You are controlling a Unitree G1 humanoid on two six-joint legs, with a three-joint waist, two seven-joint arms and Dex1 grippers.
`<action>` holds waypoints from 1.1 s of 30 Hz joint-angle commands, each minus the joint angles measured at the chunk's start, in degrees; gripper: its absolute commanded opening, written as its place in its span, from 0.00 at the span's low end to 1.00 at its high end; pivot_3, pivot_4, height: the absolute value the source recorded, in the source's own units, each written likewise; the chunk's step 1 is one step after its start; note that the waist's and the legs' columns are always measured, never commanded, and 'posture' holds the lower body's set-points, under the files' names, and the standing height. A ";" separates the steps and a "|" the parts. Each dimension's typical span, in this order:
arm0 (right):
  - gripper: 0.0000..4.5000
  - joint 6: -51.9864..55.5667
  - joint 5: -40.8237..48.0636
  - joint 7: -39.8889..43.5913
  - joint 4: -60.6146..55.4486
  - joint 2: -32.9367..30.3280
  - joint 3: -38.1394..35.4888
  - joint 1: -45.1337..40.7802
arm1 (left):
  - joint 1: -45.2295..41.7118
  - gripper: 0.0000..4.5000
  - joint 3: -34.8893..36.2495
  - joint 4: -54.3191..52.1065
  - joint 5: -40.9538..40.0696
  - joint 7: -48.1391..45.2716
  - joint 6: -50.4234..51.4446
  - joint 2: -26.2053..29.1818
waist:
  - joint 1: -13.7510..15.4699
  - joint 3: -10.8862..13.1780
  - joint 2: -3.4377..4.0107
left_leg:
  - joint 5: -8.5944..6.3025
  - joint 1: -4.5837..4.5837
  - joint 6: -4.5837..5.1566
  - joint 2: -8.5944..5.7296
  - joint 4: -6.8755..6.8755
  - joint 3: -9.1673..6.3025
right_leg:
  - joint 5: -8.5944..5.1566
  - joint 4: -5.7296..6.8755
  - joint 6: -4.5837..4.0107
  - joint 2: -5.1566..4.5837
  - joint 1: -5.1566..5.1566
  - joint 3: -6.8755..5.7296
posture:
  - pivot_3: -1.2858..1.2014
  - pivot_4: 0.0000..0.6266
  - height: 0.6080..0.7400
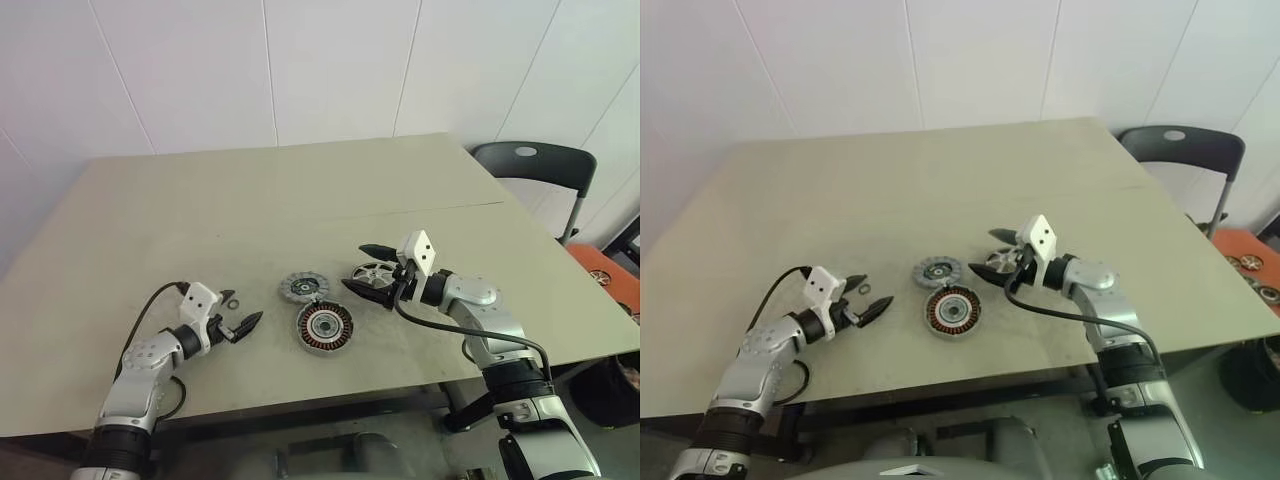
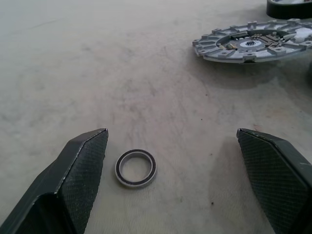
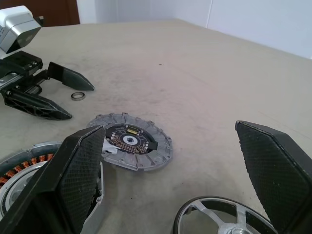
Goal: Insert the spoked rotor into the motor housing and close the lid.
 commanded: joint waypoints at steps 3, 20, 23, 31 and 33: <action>1.00 -1.43 -0.01 -0.18 -0.42 0.44 -0.20 -0.84 | 1.31 1.00 2.60 0.12 -0.17 1.78 0.43 0.92 | 0.00 0.00 0.00 | 0.00 0.03 0.00 0.03 -0.03 -0.01 | 0.00 0.02 0.00 0.02 0.00 0.00 | 0.52 0.00 1.00; 1.00 -0.94 0.26 -0.98 -1.92 0.70 -0.25 0.40 | -3.52 1.00 0.37 -0.69 1.90 5.62 9.36 0.76 | 0.17 -0.02 0.02 | 0.00 0.16 0.00 0.03 0.04 -0.01 | -0.03 0.11 -0.03 0.04 0.13 -0.05 | 0.52 0.00 1.00; 1.00 -1.00 0.25 -1.08 -1.87 0.73 -0.26 0.41 | -3.38 1.00 0.44 -0.47 2.27 5.92 9.61 0.85 | 0.16 -0.02 0.02 | 0.00 0.16 -0.01 0.03 0.04 -0.01 | -0.02 0.11 -0.04 0.04 0.13 -0.05 | 0.52 0.00 1.00; 1.00 -1.37 0.16 -1.08 -1.31 0.72 -0.29 0.06 | -2.85 0.80 0.54 -0.70 2.26 6.14 11.05 1.09 | 0.15 -0.02 0.02 | 0.01 0.15 -0.01 0.03 0.04 -0.01 | 0.03 0.09 -0.12 0.04 0.12 -0.04 | 0.52 0.00 1.00; 1.00 -1.55 0.05 -1.14 -1.09 0.79 -0.26 -0.11 | -2.71 0.66 -0.09 -0.56 2.54 5.61 11.93 1.59 | 0.12 -0.02 0.02 | 0.01 0.15 -0.01 0.03 0.04 0.00 | 0.03 0.09 -0.12 0.04 0.12 -0.04 | 0.52 0.00 1.00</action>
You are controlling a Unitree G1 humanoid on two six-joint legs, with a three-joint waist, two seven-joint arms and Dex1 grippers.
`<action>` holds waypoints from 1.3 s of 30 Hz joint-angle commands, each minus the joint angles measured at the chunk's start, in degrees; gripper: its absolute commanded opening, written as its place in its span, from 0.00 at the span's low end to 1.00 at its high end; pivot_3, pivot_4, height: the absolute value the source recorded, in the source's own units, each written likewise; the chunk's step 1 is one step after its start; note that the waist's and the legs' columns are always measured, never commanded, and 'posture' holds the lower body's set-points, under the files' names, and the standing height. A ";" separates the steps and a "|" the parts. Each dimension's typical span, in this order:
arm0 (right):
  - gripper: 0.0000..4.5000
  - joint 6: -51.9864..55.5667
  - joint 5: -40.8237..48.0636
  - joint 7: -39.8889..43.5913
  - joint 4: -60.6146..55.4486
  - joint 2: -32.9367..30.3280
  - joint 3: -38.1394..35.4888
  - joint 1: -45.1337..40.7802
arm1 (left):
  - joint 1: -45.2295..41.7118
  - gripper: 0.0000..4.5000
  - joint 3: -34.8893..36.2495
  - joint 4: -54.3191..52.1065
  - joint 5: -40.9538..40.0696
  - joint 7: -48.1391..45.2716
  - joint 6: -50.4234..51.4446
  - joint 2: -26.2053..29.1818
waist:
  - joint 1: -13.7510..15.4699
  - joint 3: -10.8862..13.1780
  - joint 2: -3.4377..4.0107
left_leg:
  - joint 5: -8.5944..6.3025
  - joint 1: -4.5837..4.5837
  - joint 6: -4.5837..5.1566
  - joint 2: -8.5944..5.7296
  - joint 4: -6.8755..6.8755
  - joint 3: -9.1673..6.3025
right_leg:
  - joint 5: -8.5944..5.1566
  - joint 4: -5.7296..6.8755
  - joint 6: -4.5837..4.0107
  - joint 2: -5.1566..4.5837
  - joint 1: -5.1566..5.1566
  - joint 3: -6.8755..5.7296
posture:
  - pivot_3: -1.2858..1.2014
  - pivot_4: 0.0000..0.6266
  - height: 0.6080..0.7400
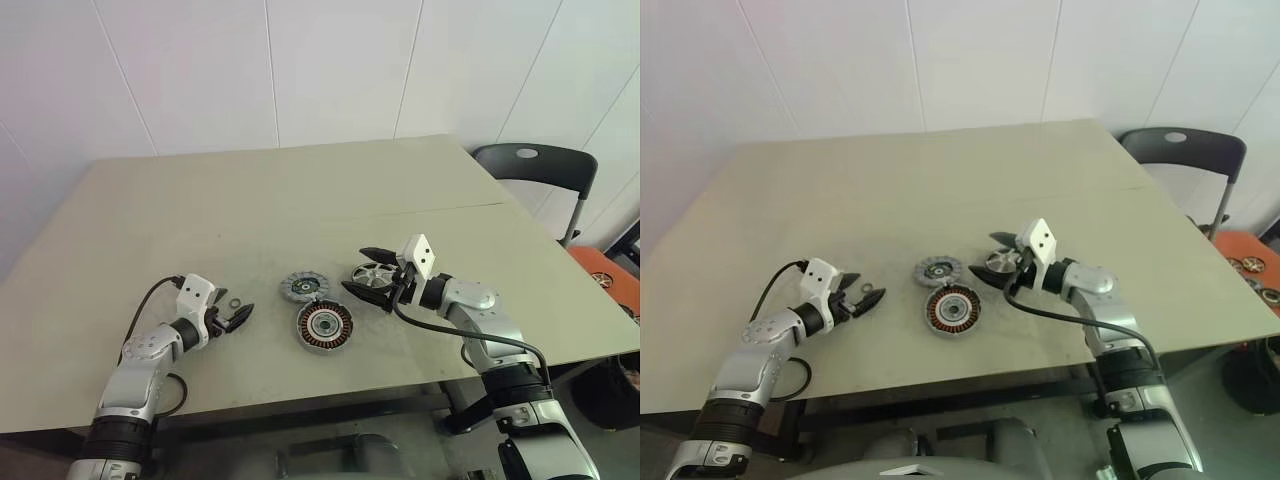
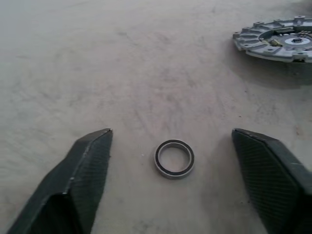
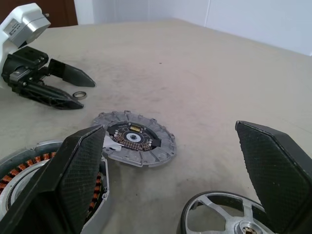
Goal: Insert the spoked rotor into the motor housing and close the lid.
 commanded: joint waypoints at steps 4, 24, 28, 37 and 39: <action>1.00 -1.77 -0.12 -0.29 -0.68 0.54 -0.19 -1.57 | 0.27 0.40 -0.60 1.27 1.08 -0.23 3.05 1.53 | -0.09 0.00 0.00 | 0.00 0.01 0.00 0.01 -0.01 0.00 | 0.00 0.00 0.01 0.00 0.00 0.00 | 0.52 0.00 1.00; 1.00 -0.34 2.52 0.24 0.57 -0.75 -3.13 -1.76 | -7.67 0.16 -3.13 -3.69 -4.83 -10.94 0.20 -1.52 | 0.66 0.03 -0.04 | 0.00 -0.24 0.00 -0.07 -0.01 0.02 | -0.02 -0.20 0.02 -0.06 -0.11 -0.02 | 0.52 0.00 1.00; 1.00 2.15 3.88 2.80 -0.85 -3.14 -3.47 -0.18 | -13.95 0.16 -5.34 -1.40 -5.61 -15.97 -0.33 -2.70 | 0.80 0.02 -0.04 | 0.00 -0.28 0.00 -0.11 -0.02 0.05 | -0.01 -0.40 0.03 -0.05 -0.06 -0.01 | 0.52 0.00 1.00; 1.00 5.71 1.97 6.88 -4.10 -8.66 -0.27 5.82 | -26.28 0.16 -12.90 8.90 -3.83 -27.10 -0.52 -6.44 | 1.36 0.02 -0.04 | -0.01 -0.34 0.03 -0.21 -0.24 0.04 | 0.11 -0.74 0.24 0.07 -0.04 -0.02 | 0.52 0.00 1.00; 1.00 6.11 1.76 6.88 -4.90 -9.21 0.09 6.55 | -28.45 0.16 -14.62 11.59 -3.25 -29.80 -0.98 -6.94 | 1.35 0.03 -0.05 | -0.01 -0.33 0.03 -0.23 -0.22 0.03 | 0.10 -0.74 0.24 0.09 -0.02 -0.03 | 0.52 0.00 1.00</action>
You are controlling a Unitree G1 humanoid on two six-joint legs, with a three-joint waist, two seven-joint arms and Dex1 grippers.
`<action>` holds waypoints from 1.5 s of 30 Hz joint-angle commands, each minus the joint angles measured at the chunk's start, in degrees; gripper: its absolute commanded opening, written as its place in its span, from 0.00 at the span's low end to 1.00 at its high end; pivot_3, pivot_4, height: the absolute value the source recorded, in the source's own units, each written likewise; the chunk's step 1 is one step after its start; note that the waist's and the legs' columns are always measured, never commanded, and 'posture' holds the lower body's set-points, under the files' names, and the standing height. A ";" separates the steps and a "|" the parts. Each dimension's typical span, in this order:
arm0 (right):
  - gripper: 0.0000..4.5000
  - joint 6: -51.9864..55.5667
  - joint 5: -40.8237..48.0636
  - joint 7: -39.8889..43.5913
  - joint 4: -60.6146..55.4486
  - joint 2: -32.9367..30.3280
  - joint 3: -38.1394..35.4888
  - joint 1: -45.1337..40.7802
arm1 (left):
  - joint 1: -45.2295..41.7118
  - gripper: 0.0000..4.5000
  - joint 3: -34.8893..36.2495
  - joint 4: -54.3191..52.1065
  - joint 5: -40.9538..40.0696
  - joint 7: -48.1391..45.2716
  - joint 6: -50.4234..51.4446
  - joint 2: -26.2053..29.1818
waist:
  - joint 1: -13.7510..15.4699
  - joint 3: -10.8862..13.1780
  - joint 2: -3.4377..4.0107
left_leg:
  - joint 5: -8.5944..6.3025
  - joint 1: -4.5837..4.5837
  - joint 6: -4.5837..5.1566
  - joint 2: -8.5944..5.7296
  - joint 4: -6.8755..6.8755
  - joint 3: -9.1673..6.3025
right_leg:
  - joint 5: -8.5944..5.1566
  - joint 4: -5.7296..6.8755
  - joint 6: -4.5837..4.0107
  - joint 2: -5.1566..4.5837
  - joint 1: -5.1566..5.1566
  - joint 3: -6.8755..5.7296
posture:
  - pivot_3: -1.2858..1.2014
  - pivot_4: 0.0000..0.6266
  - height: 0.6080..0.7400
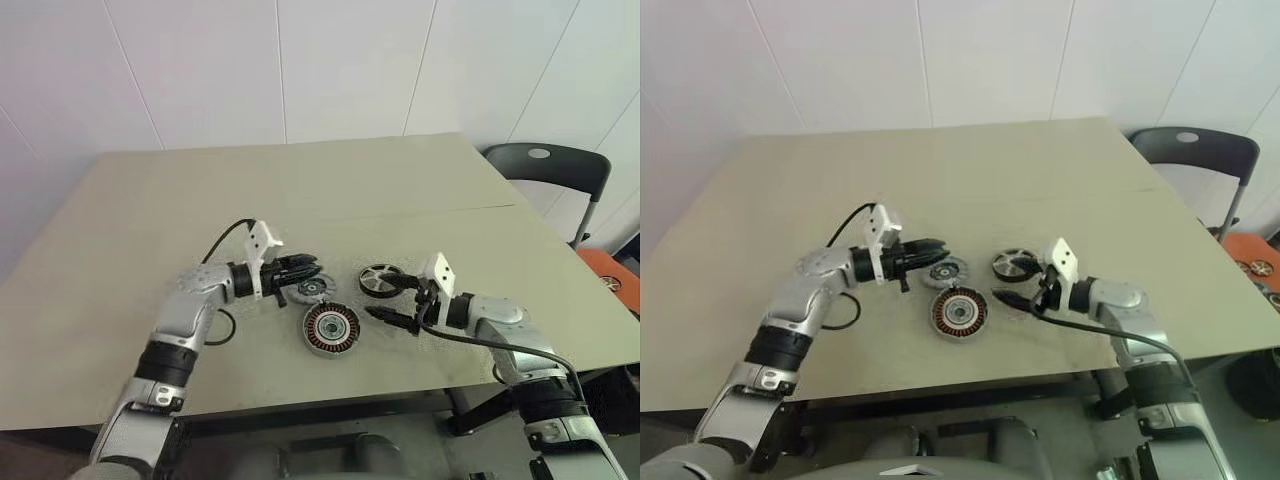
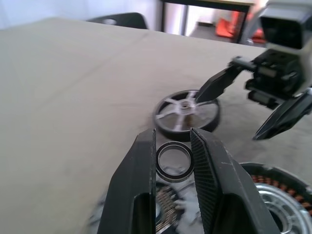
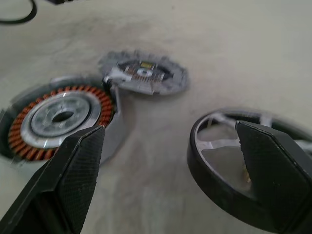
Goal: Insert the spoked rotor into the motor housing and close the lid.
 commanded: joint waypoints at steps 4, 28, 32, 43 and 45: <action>1.00 0.65 -0.48 0.26 -4.07 -1.30 -0.10 0.80 | -5.16 0.16 -4.24 4.78 1.31 -8.90 -1.44 -0.35 | -0.15 0.02 -0.03 | 0.00 0.00 0.00 0.01 0.02 0.00 | -0.02 0.00 -0.02 0.02 0.00 0.01 | 0.52 0.00 1.00; 1.00 3.44 8.81 -1.28 -6.83 0.65 -7.26 -5.50 | -3.22 0.16 -6.33 2.99 1.72 -17.20 0.23 1.49 | 0.09 0.02 -0.04 | 0.00 -0.02 0.00 0.03 0.04 -0.03 | 0.01 0.00 0.01 0.00 0.01 0.02 | 0.52 0.00 1.00; 1.00 2.59 8.34 -2.31 -6.45 1.03 -7.15 -5.23 | -2.69 0.16 -7.80 2.60 2.71 -17.42 -0.28 1.39 | 0.03 0.02 -0.04 | 0.00 -0.01 0.00 0.03 0.05 -0.03 | 0.01 0.01 0.01 0.00 0.02 0.02 | 0.52 0.00 1.00; 1.00 1.23 6.97 -3.97 -5.74 1.34 -6.52 -4.81 | -2.33 0.16 -10.04 1.83 4.43 -16.89 -1.01 0.88 | 0.04 0.02 -0.04 | 0.00 -0.02 0.00 0.03 0.06 -0.03 | 0.01 0.01 0.01 0.00 0.02 0.03 | 0.52 0.00 1.00; 1.00 0.86 6.57 -4.58 -5.22 1.57 -6.59 -5.02 | -2.08 0.16 -10.64 1.80 4.81 -17.23 -0.26 1.36 | 0.03 0.02 -0.04 | 0.00 -0.01 0.00 0.03 0.06 -0.03 | 0.01 0.02 0.01 0.01 0.02 0.03 | 0.52 0.00 1.00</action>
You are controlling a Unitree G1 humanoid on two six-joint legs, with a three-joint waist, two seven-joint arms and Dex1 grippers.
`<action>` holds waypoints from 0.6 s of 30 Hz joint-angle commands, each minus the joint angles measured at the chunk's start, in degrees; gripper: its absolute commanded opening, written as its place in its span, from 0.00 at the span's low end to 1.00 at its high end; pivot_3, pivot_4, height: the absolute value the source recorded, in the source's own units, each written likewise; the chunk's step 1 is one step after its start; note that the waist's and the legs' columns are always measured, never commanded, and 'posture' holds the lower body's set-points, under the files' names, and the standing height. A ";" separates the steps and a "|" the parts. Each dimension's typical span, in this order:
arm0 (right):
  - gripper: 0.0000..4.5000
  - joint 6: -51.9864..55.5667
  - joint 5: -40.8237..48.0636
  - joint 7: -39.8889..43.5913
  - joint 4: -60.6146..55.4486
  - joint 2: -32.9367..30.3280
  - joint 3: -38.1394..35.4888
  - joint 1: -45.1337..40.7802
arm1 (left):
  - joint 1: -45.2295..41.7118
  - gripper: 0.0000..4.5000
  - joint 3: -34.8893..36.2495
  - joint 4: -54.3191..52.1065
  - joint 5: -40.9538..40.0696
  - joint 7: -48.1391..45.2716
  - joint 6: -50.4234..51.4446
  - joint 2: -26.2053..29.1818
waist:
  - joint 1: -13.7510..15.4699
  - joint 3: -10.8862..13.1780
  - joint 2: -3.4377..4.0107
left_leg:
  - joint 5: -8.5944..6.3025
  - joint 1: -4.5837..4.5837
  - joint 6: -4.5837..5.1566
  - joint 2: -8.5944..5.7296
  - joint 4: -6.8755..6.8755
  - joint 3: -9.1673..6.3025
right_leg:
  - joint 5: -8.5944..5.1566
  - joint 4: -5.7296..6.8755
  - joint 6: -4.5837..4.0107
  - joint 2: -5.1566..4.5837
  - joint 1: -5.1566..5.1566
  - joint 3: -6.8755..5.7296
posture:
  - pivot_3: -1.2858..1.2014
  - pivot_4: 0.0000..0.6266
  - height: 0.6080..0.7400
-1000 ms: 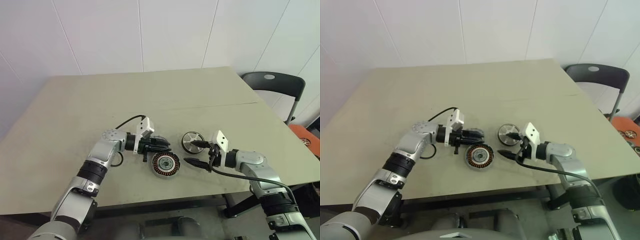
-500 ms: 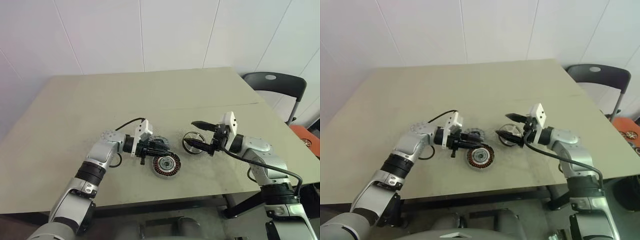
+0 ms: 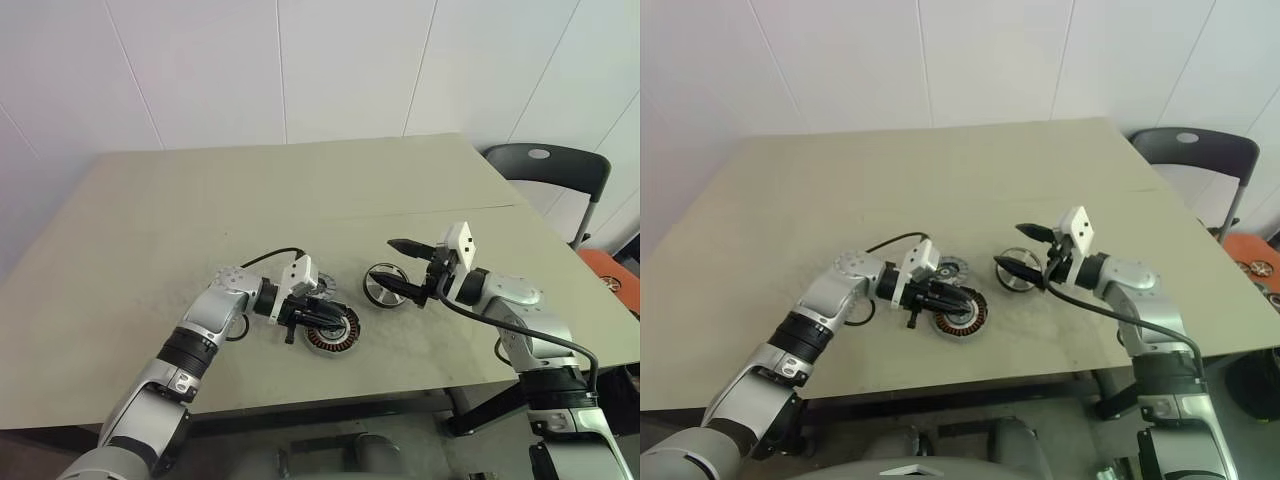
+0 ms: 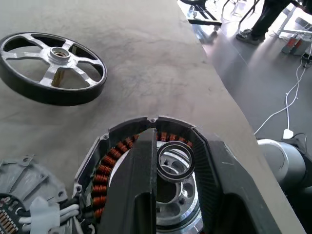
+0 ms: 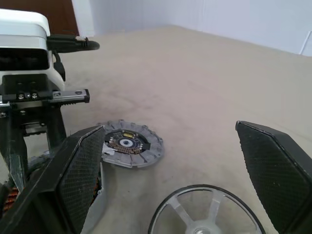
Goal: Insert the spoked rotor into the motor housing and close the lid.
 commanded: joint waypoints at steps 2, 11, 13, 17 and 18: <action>1.00 -1.53 -0.27 -1.21 -0.19 0.77 -1.01 -0.85 | 0.08 0.16 -0.92 -1.88 0.61 -0.94 0.45 1.04 | 0.01 0.00 0.00 | 0.00 0.01 0.00 0.00 0.00 -0.01 | 0.00 0.01 0.00 0.01 0.00 0.00 | 0.52 0.00 1.00; 1.00 -1.74 -0.20 -1.73 -0.35 1.46 -1.03 -0.71 | 0.12 0.16 -1.05 -1.71 1.13 -0.12 -0.76 1.25 | 0.03 0.00 0.00 | 0.00 0.00 0.00 0.00 0.03 0.00 | 0.00 0.01 0.00 0.00 0.01 0.00 | 0.52 0.00 1.00; 1.00 -1.87 -0.28 -1.77 -0.22 1.65 -1.00 -0.63 | 0.08 0.16 -0.92 -1.41 1.34 0.24 -1.39 1.00 | 0.03 0.00 0.00 | 0.00 0.00 0.00 0.00 0.03 0.00 | 0.00 0.01 0.00 0.00 0.01 0.00 | 0.52 0.00 1.00; 1.00 -1.95 -0.35 -1.90 -0.14 1.82 -1.01 -0.63 | 0.12 0.16 -1.05 -1.09 1.56 0.54 -1.97 0.81 | 0.03 0.00 0.00 | 0.00 0.00 0.00 0.00 0.03 0.00 | 0.01 0.02 0.01 0.00 0.01 0.00 | 0.52 0.00 1.00; 1.00 -1.96 -0.37 -1.94 -0.16 1.87 -1.02 -0.63 | 0.18 0.16 -1.12 -1.03 1.64 0.60 -2.12 0.79 | 0.03 0.00 0.00 | 0.00 0.00 0.00 0.00 0.03 0.00 | 0.01 0.02 0.01 0.00 0.01 0.00 | 0.52 0.00 1.00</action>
